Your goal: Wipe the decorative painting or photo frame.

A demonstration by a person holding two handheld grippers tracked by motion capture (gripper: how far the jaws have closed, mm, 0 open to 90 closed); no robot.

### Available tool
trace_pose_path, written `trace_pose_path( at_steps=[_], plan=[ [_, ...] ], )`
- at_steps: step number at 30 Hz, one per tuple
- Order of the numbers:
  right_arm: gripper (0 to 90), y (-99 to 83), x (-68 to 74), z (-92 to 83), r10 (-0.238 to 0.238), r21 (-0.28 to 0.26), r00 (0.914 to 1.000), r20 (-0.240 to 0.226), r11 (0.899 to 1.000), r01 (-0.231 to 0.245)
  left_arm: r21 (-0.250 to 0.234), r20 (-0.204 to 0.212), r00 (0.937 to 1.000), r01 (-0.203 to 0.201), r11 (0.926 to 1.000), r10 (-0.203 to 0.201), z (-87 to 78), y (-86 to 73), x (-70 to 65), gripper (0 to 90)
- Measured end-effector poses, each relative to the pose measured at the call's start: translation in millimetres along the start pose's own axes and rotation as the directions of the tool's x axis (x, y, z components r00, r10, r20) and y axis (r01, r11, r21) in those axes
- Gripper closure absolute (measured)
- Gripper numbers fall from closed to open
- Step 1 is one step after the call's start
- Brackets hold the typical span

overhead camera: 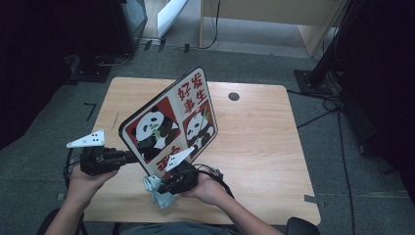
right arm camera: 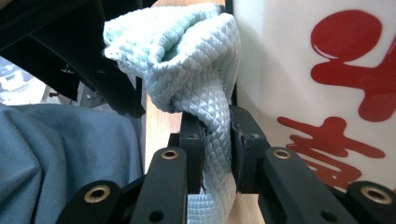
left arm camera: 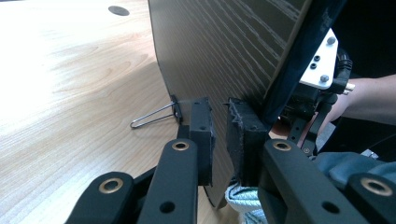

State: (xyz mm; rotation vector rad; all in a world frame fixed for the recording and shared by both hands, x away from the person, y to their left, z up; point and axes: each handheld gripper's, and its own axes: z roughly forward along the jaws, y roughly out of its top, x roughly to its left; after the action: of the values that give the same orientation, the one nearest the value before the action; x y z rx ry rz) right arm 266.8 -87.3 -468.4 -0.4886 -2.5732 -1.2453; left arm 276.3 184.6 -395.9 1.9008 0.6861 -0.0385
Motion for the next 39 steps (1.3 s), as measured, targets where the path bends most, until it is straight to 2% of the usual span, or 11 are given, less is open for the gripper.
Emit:
trace_pose_path(
  at_steps=[13, 39],
  plan=[
    [77.2, 1.1, 1.3, -0.7, 0.004, -0.001, 1.0000, 0.005, 1.000, -0.004, 0.003, 0.006, 1.0000, -0.002, 1.0000, 0.002, 1.5, 0.9, 1.4, 80.9],
    [77.4, 24.7, 8.2, -18.4, 0.000, -0.051, 0.9998, 0.020, 0.999, 0.001, 0.003, 0.003, 1.0000, -0.004, 1.0000, 0.004, 1.6, 0.7, 1.1, 80.3]
  ],
)
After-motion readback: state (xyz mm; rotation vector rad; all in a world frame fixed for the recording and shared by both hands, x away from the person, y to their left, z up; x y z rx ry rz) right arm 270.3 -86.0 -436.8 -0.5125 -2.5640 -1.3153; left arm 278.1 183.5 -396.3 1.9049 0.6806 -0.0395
